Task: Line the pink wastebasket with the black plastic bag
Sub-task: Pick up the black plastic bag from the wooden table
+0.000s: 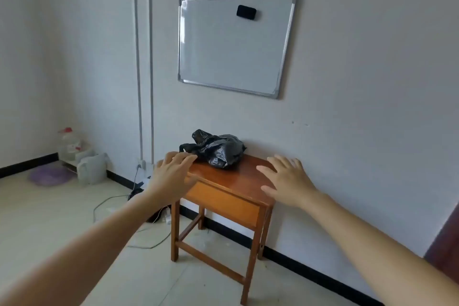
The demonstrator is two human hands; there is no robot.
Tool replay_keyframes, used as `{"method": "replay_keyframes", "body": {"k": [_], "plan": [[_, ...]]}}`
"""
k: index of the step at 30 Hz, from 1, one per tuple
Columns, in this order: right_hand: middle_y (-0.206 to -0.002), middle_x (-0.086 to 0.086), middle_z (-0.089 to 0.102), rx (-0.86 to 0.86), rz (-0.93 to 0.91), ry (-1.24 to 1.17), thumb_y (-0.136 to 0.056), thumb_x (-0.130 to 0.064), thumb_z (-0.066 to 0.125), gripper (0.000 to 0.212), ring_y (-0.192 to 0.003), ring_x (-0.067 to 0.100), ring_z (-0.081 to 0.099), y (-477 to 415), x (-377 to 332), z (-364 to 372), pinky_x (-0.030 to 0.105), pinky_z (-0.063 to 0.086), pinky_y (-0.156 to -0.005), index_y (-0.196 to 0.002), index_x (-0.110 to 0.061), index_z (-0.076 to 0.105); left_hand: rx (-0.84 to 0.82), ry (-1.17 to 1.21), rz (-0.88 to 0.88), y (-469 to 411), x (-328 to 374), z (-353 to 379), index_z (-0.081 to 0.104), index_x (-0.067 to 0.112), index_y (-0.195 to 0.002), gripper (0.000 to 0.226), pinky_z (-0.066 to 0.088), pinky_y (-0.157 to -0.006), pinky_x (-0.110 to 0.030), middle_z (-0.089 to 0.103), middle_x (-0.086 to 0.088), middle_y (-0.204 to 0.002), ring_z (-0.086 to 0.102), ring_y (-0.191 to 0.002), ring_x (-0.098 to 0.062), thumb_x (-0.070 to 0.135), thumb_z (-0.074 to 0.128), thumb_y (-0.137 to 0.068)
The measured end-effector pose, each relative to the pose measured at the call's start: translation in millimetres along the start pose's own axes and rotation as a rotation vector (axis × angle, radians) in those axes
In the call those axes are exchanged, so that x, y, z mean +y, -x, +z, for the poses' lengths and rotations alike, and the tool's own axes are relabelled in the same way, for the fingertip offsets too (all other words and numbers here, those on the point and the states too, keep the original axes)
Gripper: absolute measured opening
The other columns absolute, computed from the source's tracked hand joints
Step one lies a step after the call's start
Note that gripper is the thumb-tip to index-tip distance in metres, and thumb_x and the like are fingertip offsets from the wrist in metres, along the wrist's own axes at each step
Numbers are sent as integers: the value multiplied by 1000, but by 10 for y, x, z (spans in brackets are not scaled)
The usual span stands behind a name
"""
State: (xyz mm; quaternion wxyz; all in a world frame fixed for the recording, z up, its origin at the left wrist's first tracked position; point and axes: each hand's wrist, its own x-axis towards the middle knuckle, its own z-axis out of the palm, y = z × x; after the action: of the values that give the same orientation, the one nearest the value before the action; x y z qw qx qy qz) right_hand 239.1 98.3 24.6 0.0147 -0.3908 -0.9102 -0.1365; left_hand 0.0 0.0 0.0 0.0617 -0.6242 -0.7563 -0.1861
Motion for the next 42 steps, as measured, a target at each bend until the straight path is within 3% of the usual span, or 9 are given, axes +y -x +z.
{"method": "replay_keyframes", "body": {"k": [4, 7, 14, 18, 24, 31, 35, 39, 42], "plan": [[-152, 11, 18, 83, -15, 66, -95, -38, 37, 50, -141, 25, 8, -696, 286, -109, 48, 10, -114, -140, -23, 22, 31, 45, -112, -678, -385, 119, 30, 19, -139, 50, 22, -112, -46, 34, -5, -148, 20, -138, -26, 33, 42, -93], [-148, 9, 28, 214, 51, -70, -94, -37, 40, 48, -139, 23, 17, -1180, 482, -58, 43, 17, -111, -137, -21, 30, 57, 107, -117, -1223, -491, 331, 31, 19, -139, 48, 23, -111, -45, 35, -5, -148, 21, -137, -26, 31, 40, -93], [-154, 7, 14, -126, 12, -58, -94, -39, 38, 53, -142, 23, 8, -1896, 878, 992, 43, 15, -113, -142, -26, 18, -129, 86, -87, -1940, -538, 1274, 27, 21, -141, 51, 25, -111, -43, 33, -1, -149, 20, -139, -23, 32, 40, -93], [-153, 7, 17, -132, 31, -168, -94, -40, 38, 54, -141, 21, 13, -2390, 1185, 1455, 40, 21, -112, -142, -26, 18, -167, 88, -154, -2386, -571, 1692, 26, 22, -141, 50, 26, -112, -42, 33, -1, -148, 21, -138, -22, 33, 38, -94], [-153, 4, 17, -195, -80, -342, -94, -39, 38, 53, -141, 18, 12, -3102, 1523, 2118, 39, 22, -112, -142, -27, 18, -197, 101, -318, -3094, -549, 2302, 28, 22, -140, 49, 26, -110, -42, 34, 0, -148, 23, -137, -23, 31, 38, -93], [-151, 3, 24, -252, -109, -534, -95, -36, 39, 49, -140, 18, 15, -3633, 1714, 2900, 37, 23, -112, -140, -24, 24, -304, 321, -572, -3352, -230, 3112, 27, 22, -141, 52, 27, -112, -40, 34, -4, -148, 23, -138, -24, 31, 42, -92], [-147, 8, 32, -184, -112, -580, -94, -33, 41, 45, -138, 22, 22, -3802, 1530, 3226, 39, 29, -109, -136, -18, 34, -315, 349, -680, -3322, -315, 3419, 28, 20, -141, 50, 28, -112, -39, 34, -5, -148, 24, -138, -24, 29, 42, -93], [-116, 16, 64, 6, -177, -562, -80, -34, 45, 37, -112, 32, 58, -4285, 1290, 3201, 44, 56, -81, -111, -16, 57, -185, 321, -731, -3614, -567, 3539, 29, 19, -140, 51, 25, -115, -44, 23, -8, -153, 16, -141, -27, 23, 44, -91], [-118, 16, 63, 149, -214, -552, -80, -30, 45, 36, -117, 31, 49, -4704, 1111, 3089, 45, 53, -83, -112, -17, 52, -64, 277, -711, -3947, -783, 3531, 24, 17, -142, 55, 19, -115, -48, 14, -11, -155, 9, -142, -31, 22, 45, -91]]}}
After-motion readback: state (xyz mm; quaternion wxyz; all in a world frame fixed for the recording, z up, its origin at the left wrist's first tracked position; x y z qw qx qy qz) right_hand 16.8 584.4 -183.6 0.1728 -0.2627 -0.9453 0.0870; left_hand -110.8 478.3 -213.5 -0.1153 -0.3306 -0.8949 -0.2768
